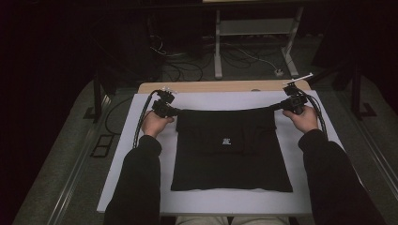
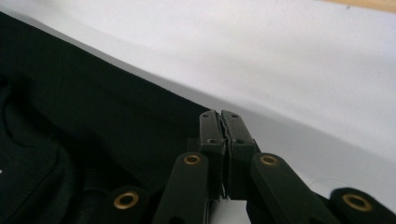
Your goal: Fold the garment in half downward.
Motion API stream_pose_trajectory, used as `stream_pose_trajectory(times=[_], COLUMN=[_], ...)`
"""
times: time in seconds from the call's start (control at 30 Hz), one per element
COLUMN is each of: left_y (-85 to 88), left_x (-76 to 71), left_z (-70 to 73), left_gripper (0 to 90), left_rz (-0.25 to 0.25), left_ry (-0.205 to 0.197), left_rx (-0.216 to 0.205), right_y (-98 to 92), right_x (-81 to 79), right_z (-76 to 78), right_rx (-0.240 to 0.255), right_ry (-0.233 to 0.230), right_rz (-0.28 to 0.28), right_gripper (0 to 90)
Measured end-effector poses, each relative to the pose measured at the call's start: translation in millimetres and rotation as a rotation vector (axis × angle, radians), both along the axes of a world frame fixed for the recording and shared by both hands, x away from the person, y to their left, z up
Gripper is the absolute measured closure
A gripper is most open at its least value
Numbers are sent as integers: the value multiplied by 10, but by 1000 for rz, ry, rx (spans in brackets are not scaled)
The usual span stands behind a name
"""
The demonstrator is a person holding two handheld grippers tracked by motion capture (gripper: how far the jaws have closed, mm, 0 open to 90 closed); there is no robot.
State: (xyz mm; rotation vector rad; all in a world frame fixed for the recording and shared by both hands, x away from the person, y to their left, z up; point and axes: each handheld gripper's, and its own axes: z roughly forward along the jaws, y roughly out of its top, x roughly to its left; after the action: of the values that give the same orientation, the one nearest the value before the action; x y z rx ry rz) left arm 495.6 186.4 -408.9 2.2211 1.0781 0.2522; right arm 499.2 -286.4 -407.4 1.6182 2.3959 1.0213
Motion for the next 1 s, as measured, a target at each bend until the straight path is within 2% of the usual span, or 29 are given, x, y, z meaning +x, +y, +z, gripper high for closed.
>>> stream_pose_trajectory(times=[0.1,0.17,0.27,0.37,0.43,0.5,0.57,0.67,0.73,0.87,1.0], left_y=[-2,0,14,34,69,98,118,119,126,138,131], left_x=[14,27,34,-2,-10,-26,-36,-52,-61,-83,-115], left_z=[-30,-52,-72,-74,-80,-81,-73,-40,-13,50,107], left_gripper=[844,841,808,714,670,582,513,397,356,270,237], left_rz=[7,29,77,103,104,116,108,95,90,70,43], left_ry=[17,45,72,54,71,72,84,79,78,81,78], left_rx=[-2,-14,-37,-45,-61,-71,-83,-80,-96,-132,-147], right_y=[8,13,-4,-28,-40,-48,-50,-43,-32,-16,-14], right_x=[26,38,53,36,20,5,-9,-33,-47,-88,-127], right_z=[-52,-87,-134,-162,-171,-179,-176,-134,-100,13,102], right_rx=[7,6,40,71,77,74,63,57,49,65,73], right_ry=[13,18,48,48,43,47,50,30,12,-22,-50], right_rz=[-7,-10,-7,-14,-18,-18,-21,-25,-22,-16,-12], right_gripper=[863,862,853,783,709,639,592,512,463,339,204])
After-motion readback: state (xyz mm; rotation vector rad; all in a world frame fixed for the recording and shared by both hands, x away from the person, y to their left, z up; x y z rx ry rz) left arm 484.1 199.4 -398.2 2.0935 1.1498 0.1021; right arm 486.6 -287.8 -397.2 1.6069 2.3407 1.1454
